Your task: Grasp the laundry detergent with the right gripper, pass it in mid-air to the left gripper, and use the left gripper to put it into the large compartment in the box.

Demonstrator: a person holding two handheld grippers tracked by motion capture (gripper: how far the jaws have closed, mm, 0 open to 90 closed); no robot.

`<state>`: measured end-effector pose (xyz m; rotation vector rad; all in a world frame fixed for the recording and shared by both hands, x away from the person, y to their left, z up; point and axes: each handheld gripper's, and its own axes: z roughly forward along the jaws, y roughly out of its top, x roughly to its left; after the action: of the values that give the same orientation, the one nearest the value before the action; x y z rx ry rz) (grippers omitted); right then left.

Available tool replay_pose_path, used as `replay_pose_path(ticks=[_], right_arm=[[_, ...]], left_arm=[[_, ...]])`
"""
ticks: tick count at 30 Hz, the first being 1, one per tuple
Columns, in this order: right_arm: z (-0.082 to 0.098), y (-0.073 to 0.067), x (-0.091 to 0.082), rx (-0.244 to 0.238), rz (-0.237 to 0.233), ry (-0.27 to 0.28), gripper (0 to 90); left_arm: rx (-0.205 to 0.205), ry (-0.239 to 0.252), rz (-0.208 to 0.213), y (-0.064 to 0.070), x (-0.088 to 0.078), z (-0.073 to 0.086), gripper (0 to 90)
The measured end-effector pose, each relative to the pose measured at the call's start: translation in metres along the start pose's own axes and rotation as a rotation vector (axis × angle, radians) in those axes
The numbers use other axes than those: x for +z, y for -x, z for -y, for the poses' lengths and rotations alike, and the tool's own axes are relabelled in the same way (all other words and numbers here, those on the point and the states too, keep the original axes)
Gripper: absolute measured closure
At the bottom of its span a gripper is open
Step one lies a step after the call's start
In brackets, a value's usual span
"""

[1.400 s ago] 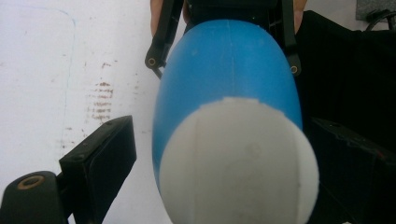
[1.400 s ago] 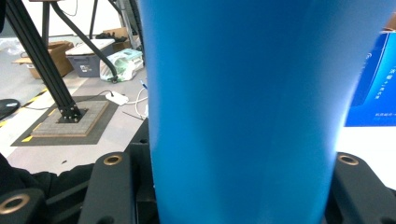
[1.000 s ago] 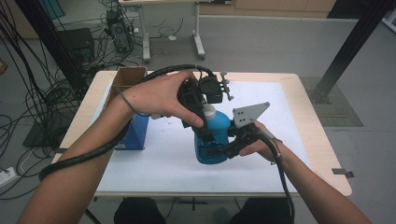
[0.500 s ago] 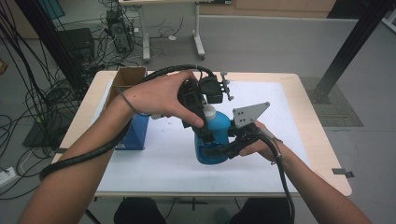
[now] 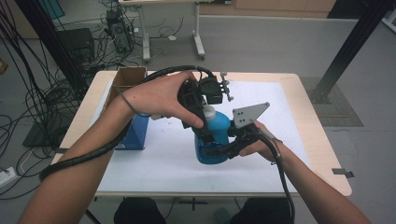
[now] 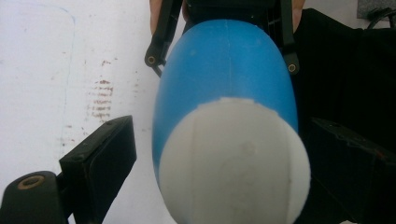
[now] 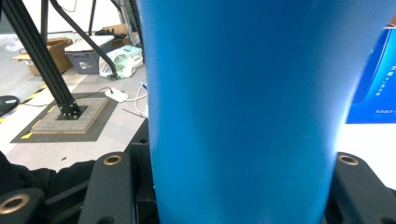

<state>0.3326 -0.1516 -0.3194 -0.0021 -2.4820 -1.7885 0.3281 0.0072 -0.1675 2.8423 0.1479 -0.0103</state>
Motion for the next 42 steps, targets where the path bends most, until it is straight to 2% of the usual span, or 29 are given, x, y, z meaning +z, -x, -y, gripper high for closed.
replay_pose_path(ticks=[42], right_arm=[[-0.0038,-0.0027,0.003,-0.005,-0.012,-0.002,43.4]], left_arm=[[-0.002,0.002,-0.006,0.0033,-0.002,-0.0002,10.4]])
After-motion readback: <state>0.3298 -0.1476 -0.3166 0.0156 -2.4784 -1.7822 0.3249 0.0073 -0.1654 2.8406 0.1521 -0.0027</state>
